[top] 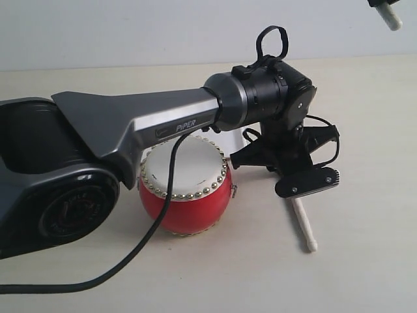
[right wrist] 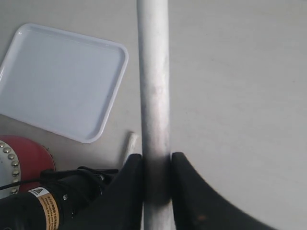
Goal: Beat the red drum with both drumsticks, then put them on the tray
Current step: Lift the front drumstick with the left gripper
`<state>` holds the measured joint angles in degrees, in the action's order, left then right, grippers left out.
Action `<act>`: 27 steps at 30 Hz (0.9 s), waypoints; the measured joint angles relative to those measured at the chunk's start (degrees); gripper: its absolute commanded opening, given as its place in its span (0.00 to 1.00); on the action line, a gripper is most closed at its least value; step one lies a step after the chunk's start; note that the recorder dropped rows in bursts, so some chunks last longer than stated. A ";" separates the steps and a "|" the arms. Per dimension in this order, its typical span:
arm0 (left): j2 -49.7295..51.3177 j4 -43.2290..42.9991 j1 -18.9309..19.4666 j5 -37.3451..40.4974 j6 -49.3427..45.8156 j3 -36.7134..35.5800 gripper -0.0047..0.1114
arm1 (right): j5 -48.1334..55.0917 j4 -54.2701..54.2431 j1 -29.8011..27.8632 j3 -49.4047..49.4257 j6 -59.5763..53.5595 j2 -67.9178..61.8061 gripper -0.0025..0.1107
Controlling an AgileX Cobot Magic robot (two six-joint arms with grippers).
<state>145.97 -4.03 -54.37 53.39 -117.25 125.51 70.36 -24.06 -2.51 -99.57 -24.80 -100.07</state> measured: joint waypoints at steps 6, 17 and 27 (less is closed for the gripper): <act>0.00 0.12 0.00 -0.19 3.94 0.00 0.04 | 0.00 0.00 0.00 0.00 0.00 0.00 0.02; -11.24 -3.25 0.13 2.24 36.35 0.00 0.04 | 0.00 0.00 0.00 0.00 -0.11 1.27 0.02; -21.76 -14.04 0.22 15.79 89.01 -0.44 0.04 | 0.10 -0.30 0.00 0.00 4.54 5.30 0.02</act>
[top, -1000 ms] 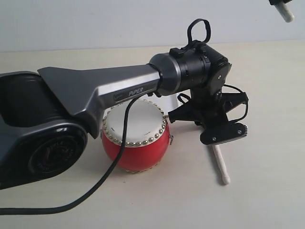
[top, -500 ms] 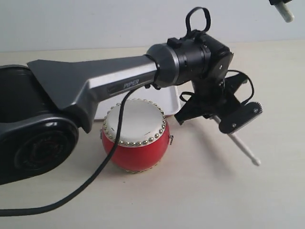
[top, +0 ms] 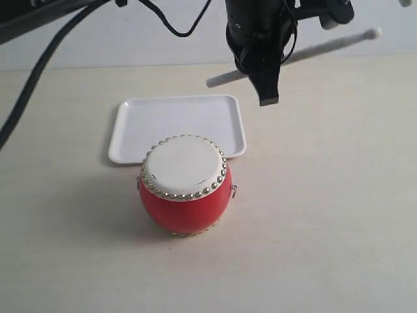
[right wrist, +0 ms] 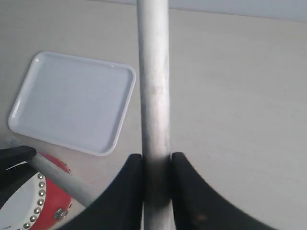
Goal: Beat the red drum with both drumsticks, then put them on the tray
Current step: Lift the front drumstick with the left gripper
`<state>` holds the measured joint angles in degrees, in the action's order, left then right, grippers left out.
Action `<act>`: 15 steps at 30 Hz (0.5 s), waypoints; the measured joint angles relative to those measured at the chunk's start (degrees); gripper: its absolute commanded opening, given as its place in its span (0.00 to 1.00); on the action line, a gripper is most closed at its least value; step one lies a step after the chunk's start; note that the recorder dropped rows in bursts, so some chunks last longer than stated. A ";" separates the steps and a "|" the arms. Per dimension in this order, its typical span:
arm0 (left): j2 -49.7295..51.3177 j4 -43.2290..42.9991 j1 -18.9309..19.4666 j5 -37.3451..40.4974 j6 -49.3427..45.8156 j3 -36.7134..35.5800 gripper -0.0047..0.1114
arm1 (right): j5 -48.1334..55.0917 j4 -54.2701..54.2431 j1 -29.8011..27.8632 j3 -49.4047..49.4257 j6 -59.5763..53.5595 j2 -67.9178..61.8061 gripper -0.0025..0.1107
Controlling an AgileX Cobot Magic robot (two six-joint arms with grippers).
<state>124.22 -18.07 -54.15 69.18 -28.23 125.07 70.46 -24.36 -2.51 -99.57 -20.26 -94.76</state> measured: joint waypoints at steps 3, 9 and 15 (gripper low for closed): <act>-1.85 -0.62 0.50 0.33 9.75 -1.27 0.04 | 0.00 -0.04 0.00 0.26 2.56 1.64 0.02; -7.27 3.74 2.21 0.59 17.35 -6.46 0.04 | -0.20 -0.25 0.00 6.30 3.80 7.06 0.02; -14.74 6.16 7.02 0.59 25.95 -20.71 0.04 | -0.05 -0.50 0.00 16.01 4.04 13.60 0.02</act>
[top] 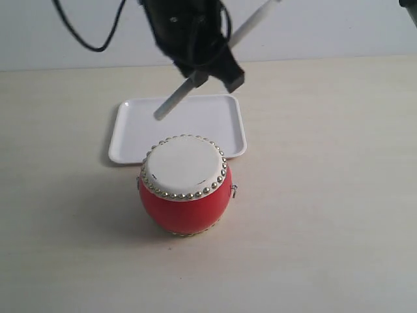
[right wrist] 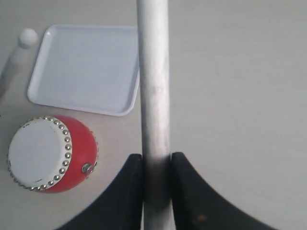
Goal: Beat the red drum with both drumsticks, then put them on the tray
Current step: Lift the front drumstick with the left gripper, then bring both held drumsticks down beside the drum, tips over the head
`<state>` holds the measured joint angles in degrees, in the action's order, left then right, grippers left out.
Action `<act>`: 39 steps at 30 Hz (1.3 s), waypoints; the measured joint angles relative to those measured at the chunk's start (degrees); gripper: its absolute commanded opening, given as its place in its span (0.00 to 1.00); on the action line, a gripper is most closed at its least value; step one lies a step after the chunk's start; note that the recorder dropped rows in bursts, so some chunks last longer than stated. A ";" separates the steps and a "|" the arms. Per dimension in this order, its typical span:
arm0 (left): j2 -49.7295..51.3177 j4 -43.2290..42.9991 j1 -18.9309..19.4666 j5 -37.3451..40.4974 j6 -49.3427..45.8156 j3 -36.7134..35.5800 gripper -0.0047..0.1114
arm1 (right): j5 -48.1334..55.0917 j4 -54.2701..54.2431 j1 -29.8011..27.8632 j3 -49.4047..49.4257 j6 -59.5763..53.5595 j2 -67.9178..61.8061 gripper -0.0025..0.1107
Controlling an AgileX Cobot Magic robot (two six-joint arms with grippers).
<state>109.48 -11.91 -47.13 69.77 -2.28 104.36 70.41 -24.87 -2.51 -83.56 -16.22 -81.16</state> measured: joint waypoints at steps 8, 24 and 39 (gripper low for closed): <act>-18.20 5.78 7.54 0.22 3.95 -19.00 0.04 | 0.00 -6.17 4.36 7.18 0.84 7.25 0.02; -40.88 14.95 8.51 0.34 7.84 -50.29 0.04 | -0.10 -6.33 25.75 18.80 4.56 8.10 0.02; -39.57 27.89 8.51 0.26 2.28 -56.56 0.04 | -0.21 -5.21 35.96 31.03 7.70 8.84 0.02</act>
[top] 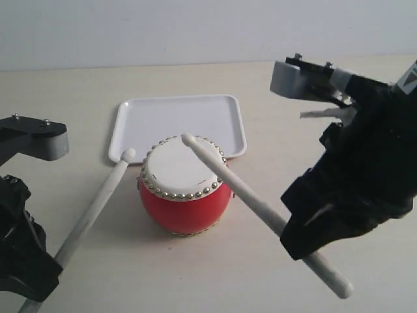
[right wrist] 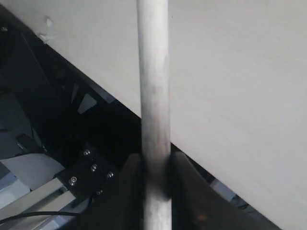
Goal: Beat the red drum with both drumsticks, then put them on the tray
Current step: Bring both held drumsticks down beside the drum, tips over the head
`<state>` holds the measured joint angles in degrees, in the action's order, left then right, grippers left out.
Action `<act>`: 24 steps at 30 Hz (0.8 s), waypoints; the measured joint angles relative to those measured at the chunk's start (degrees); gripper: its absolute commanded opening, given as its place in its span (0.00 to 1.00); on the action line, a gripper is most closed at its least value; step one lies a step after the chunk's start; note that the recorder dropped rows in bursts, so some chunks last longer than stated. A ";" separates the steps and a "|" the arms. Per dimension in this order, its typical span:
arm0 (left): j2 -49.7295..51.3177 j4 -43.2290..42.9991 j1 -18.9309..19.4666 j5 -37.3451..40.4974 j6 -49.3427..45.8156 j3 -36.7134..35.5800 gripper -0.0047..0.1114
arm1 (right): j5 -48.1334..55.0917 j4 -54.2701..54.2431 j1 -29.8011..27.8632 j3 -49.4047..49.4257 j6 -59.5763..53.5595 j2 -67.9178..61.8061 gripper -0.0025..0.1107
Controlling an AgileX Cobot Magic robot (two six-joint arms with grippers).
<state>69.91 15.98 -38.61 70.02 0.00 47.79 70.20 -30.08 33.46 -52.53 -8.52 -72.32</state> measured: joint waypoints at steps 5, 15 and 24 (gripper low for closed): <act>4.14 -0.92 0.00 0.00 -1.09 1.14 0.04 | -2.38 4.44 0.47 3.91 4.78 2.39 0.02; 6.63 -3.04 -0.29 -0.12 -1.52 5.00 0.04 | -9.38 3.29 0.47 11.56 9.63 9.88 0.02; 6.75 -3.30 -4.33 -2.15 -2.36 5.00 0.04 | -18.41 -4.28 0.47 14.91 4.96 9.77 0.02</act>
<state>76.66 12.68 -42.95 67.87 -2.36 52.79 51.79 -34.36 33.93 -37.62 -3.57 -62.55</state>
